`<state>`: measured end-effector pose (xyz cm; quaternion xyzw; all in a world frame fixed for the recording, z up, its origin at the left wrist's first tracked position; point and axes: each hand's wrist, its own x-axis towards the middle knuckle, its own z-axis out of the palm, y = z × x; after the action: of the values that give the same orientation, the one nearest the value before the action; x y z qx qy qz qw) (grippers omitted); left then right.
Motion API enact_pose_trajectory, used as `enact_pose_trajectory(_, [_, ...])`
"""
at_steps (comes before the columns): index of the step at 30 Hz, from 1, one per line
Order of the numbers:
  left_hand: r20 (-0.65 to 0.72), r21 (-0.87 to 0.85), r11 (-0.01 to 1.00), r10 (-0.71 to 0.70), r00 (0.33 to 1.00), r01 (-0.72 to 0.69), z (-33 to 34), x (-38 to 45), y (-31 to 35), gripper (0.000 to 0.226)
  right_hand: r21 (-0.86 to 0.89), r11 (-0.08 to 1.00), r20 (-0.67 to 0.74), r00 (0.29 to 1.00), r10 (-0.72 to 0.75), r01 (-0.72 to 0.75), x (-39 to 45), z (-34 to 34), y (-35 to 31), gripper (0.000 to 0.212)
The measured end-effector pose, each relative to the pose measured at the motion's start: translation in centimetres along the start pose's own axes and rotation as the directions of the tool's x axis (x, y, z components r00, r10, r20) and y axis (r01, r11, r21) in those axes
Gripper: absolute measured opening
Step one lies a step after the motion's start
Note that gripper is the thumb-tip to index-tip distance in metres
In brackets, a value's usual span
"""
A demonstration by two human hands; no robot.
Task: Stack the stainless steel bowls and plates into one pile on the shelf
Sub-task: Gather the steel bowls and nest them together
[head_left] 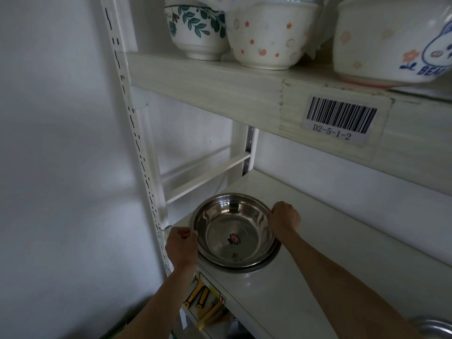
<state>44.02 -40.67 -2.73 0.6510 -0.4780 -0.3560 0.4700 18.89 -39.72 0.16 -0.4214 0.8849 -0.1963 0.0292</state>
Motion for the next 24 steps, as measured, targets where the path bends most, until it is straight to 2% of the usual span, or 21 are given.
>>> enact_pose_trajectory(4, [-0.001,-0.031,0.999,-0.010,1.000,0.010,0.2,0.2,-0.1,0.020,0.049,0.999,0.000,1.000,-0.012,0.012,-0.2,0.4,0.5,0.020])
enact_pose_trajectory(7, [-0.001,-0.024,0.999,-0.033,0.999,0.033,0.3,0.4,-0.5,0.035,0.207,0.977,0.025,0.999,0.045,-0.050,-0.3,0.8,1.0,0.026])
enact_pose_trajectory(11, [0.089,-0.015,1.000,-0.007,0.996,0.008,0.7,0.7,-1.3,0.026,0.483,0.841,0.193,0.966,0.172,-0.246,-0.5,1.2,1.4,0.041])
enact_pose_trajectory(14, [0.136,-0.013,0.999,-0.029,0.990,0.031,0.9,0.8,-1.4,0.043,0.597,0.726,0.251,0.939,0.236,-0.342,-0.7,2.1,1.6,0.038])
enact_pose_trajectory(18, [0.155,-0.066,0.993,-0.082,0.985,0.093,0.9,0.6,-1.1,0.039,0.668,0.644,0.247,0.927,0.283,-0.374,-1.2,2.3,1.8,0.037])
enact_pose_trajectory(24, [0.203,-0.118,0.985,-0.098,0.974,0.124,1.3,-1.0,-1.2,0.040,0.697,0.601,0.224,0.915,0.337,-0.392,-2.8,1.3,3.9,0.033])
